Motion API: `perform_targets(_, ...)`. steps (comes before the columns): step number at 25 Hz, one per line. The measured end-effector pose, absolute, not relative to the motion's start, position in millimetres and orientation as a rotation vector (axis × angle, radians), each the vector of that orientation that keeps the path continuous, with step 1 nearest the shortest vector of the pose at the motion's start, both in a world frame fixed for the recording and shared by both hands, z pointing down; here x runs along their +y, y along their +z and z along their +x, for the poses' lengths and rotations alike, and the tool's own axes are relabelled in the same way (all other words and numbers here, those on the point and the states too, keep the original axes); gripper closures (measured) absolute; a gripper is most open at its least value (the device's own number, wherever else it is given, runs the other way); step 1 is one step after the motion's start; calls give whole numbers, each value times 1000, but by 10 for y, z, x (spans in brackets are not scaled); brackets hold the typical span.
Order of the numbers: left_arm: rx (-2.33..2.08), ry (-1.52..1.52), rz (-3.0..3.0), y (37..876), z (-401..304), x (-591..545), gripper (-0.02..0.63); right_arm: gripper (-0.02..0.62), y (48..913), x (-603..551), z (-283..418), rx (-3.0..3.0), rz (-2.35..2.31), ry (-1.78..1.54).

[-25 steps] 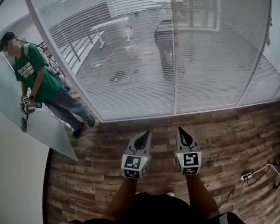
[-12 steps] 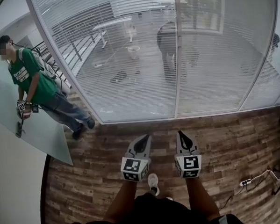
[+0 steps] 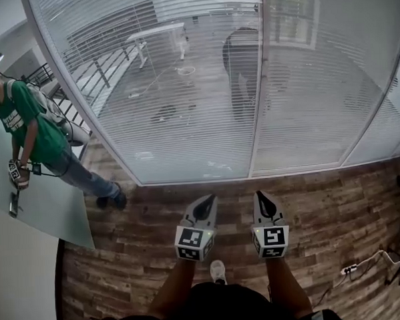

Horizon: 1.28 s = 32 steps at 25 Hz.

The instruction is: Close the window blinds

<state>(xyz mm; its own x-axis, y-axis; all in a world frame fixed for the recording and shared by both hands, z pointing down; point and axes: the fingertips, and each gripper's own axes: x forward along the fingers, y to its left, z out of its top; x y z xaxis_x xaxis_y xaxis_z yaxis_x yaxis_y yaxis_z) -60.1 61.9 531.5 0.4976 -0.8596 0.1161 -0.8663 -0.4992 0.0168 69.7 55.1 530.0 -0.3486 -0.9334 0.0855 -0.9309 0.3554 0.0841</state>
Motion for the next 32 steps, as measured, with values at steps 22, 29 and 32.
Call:
perform_targets(22, -1434, 90, 2633, 5067, -914, -619, 606, 598, 5104, -612, 425, -2404, 1772, -60)
perform_targets(29, -1413, 138, 2710, 5317, -769, -865, 606, 598, 5325, -906, 429, -2399, 1756, -32)
perform_targets(32, -1445, 134, 2684, 5364, -738, -1089, 606, 598, 5379, -1091, 453, -2420, 1764, -3)
